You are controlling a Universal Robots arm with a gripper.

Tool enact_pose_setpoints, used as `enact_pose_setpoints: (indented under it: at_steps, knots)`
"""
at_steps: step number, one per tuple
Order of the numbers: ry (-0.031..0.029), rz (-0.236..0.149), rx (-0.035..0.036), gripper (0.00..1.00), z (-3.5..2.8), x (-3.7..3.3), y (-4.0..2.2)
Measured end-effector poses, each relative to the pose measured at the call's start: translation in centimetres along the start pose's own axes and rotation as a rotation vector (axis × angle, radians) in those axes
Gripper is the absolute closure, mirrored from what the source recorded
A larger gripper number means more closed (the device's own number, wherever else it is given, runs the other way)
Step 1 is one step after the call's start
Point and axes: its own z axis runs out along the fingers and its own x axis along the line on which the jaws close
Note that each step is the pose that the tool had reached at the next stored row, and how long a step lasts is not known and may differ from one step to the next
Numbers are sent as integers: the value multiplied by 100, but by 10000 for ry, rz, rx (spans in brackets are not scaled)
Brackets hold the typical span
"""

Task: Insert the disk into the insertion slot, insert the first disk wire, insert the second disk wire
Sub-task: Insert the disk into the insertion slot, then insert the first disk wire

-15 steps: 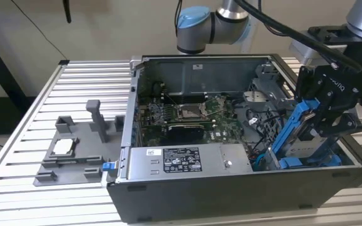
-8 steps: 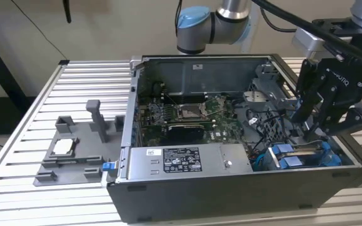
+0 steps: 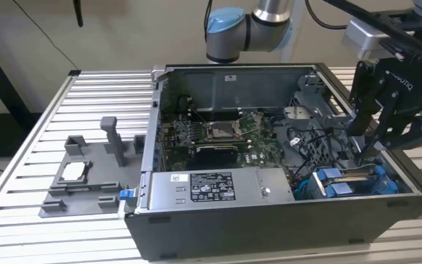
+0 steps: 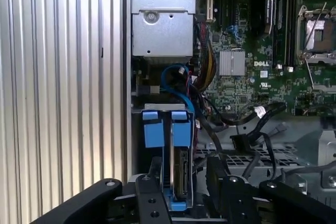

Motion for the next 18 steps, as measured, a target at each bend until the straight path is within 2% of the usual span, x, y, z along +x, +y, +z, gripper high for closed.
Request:
enact_pose_setpoints:
  at_steps: [2,4,6,8,9,14,18]
  knots:
    - [-96,-21,356,53,0,-3,2]
    - [-179,-59,630,53,1,-11,2]
    - [-213,-129,949,53,1,-17,2]
    - [-222,-245,1212,53,5,-25,2]
    - [-231,-333,1279,53,15,-30,2]
    - [-277,-861,1435,53,78,-56,4]
    - [-330,-1300,1611,53,100,-56,4]
